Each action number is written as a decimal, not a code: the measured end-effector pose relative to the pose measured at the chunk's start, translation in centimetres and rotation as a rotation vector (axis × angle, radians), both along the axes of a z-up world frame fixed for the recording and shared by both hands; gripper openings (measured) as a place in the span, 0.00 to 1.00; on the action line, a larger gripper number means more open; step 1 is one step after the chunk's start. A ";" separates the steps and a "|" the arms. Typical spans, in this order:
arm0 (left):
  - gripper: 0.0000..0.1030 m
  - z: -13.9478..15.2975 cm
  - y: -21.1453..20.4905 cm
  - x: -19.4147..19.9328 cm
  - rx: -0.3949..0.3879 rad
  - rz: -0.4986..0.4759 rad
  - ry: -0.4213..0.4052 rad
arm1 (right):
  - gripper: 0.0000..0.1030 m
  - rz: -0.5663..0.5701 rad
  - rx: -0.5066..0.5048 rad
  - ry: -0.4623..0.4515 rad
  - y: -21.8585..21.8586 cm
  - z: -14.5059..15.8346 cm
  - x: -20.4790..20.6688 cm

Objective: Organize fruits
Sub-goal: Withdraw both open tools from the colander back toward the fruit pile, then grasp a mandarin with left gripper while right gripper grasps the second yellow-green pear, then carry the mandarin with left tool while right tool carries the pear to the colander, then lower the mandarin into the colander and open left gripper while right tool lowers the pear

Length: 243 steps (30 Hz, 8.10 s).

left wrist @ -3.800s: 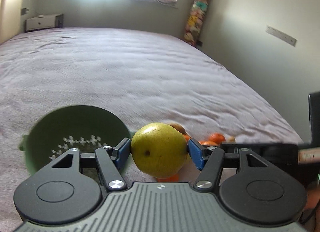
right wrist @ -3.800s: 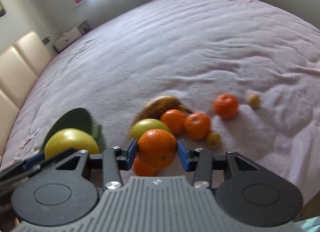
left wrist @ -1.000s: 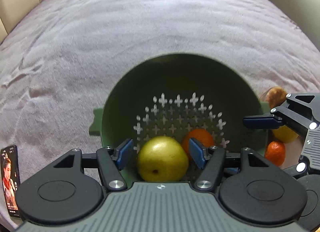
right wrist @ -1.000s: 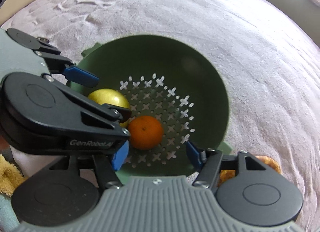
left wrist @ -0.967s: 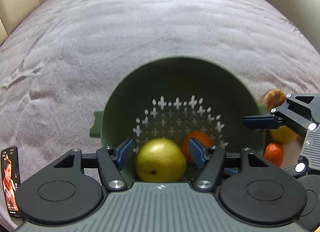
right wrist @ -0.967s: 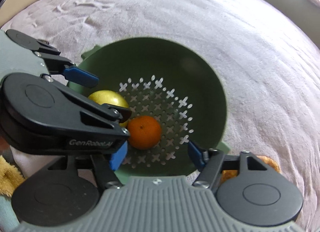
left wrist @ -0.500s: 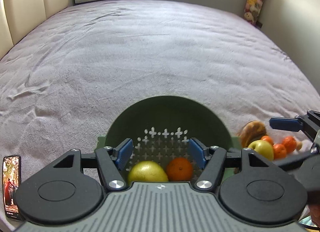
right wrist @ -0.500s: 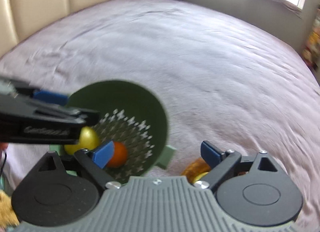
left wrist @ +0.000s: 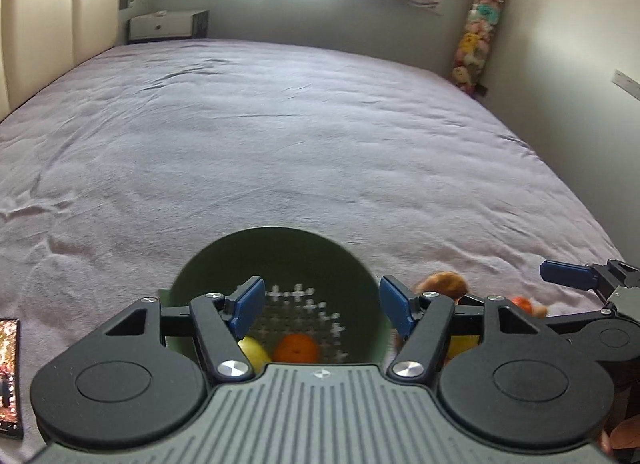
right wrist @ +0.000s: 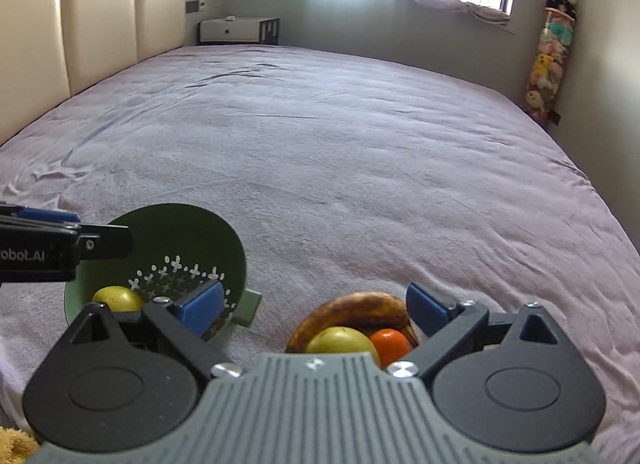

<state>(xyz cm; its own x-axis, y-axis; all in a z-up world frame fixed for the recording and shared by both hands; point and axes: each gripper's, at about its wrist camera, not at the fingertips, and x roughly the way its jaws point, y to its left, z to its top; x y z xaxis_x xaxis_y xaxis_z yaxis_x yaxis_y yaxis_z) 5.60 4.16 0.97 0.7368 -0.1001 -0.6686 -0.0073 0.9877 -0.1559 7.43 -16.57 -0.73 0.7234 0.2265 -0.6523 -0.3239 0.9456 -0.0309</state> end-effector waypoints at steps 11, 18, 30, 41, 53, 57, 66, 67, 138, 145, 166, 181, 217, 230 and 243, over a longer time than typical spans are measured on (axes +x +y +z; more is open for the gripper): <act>0.75 -0.8 -4.9 -1.2 -0.013 -0.132 -0.013 | 0.92 -0.203 0.047 0.090 -6.7 -1.8 -2.7; 0.76 -2.0 -7.7 -1.7 0.000 -0.214 -0.032 | 0.92 -0.341 0.109 0.164 -10.4 -3.5 -3.2; 0.76 -5.2 -10.1 -1.3 0.062 -0.272 0.009 | 0.86 -0.388 0.202 0.276 -11.4 -5.6 -2.1; 0.75 -7.5 -11.6 -0.8 0.090 -0.348 -0.002 | 0.61 -0.377 0.278 0.351 -11.9 -7.9 -0.8; 0.75 -10.1 -13.5 0.0 0.224 -0.373 0.019 | 0.49 -0.328 0.265 0.327 -10.8 -8.8 1.0; 0.73 -11.1 -13.0 0.7 0.161 -0.355 0.076 | 0.49 -0.285 0.272 0.319 -9.9 -8.8 1.3; 0.62 -12.9 -12.5 2.0 0.087 -0.322 0.132 | 0.49 -0.198 0.252 0.276 -8.3 -8.9 1.7; 0.59 -13.0 -12.5 2.0 0.084 -0.323 0.135 | 0.49 -0.185 0.247 0.269 -8.1 -8.8 1.7; 0.43 -7.2 -11.0 -1.3 -0.028 -0.356 0.118 | 0.64 -0.259 0.298 0.259 -8.0 -5.1 2.2; 0.42 -4.4 -9.5 -2.6 -0.051 -0.327 0.064 | 0.64 -0.231 0.337 0.193 -7.8 -2.3 1.2; 0.42 -2.4 2.2 -1.2 -0.123 -0.016 0.122 | 0.64 -0.027 0.375 0.168 0.5 0.1 1.7; 0.42 -4.8 8.5 1.0 -0.271 0.106 0.222 | 0.64 0.158 0.219 0.220 6.7 -3.8 3.1; 0.42 -9.7 7.0 5.7 -0.166 0.104 0.226 | 0.64 0.272 -0.113 0.080 13.1 -9.0 5.9; 0.47 -9.7 5.5 5.9 -0.057 0.080 0.263 | 0.64 0.295 -0.155 0.066 13.6 -9.7 5.8; 0.84 -8.3 5.6 5.4 -0.055 0.109 0.208 | 0.64 0.296 -0.165 0.081 13.8 -10.0 6.0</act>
<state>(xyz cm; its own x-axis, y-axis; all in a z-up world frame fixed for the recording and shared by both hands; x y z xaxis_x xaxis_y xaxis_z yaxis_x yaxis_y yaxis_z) 11.00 9.79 -7.36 0.5925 -0.0678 -0.8027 -0.1509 0.9695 -0.1933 13.40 -2.78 -10.73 0.5865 0.3051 -0.7503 -0.5908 0.7948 -0.1386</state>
